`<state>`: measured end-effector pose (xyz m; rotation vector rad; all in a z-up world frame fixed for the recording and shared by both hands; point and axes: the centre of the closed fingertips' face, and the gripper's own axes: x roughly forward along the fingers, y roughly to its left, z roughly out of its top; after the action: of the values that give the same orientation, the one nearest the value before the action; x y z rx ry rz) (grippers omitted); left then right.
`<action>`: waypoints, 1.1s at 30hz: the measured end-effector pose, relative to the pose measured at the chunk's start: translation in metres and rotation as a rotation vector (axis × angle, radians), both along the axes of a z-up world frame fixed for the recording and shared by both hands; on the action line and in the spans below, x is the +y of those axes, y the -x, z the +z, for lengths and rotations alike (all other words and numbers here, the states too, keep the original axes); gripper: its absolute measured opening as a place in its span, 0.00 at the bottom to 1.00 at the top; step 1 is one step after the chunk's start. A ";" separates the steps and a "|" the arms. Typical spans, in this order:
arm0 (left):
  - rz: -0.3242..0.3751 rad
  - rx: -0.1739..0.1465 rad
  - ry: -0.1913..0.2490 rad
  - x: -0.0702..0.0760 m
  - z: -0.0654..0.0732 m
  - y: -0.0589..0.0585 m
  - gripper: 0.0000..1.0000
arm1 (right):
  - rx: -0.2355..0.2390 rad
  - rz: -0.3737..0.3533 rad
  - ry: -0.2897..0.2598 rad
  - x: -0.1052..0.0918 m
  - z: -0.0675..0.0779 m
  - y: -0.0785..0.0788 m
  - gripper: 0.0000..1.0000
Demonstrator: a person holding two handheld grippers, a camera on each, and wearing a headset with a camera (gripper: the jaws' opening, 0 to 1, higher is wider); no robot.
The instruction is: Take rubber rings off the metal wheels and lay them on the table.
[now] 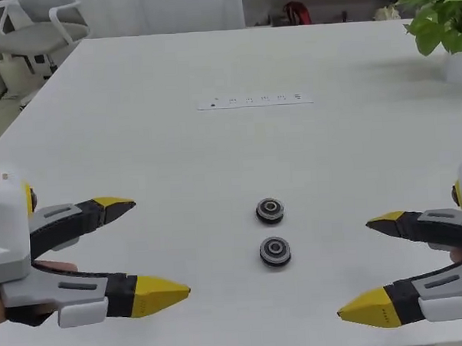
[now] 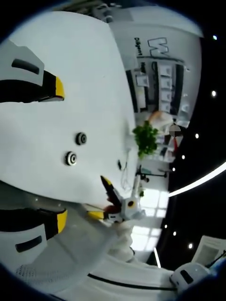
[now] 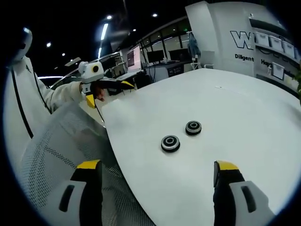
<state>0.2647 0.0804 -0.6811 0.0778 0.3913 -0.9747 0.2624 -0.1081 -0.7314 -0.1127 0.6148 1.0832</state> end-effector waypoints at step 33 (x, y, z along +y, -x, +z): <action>-0.119 -0.212 -0.025 -0.062 0.084 -0.027 0.90 | -0.125 0.114 -0.043 0.016 0.040 -0.022 0.86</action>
<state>0.2922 0.0187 -0.5975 0.2276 0.2058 -1.0673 0.2843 -0.0917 -0.6910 -0.1788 0.4765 1.1896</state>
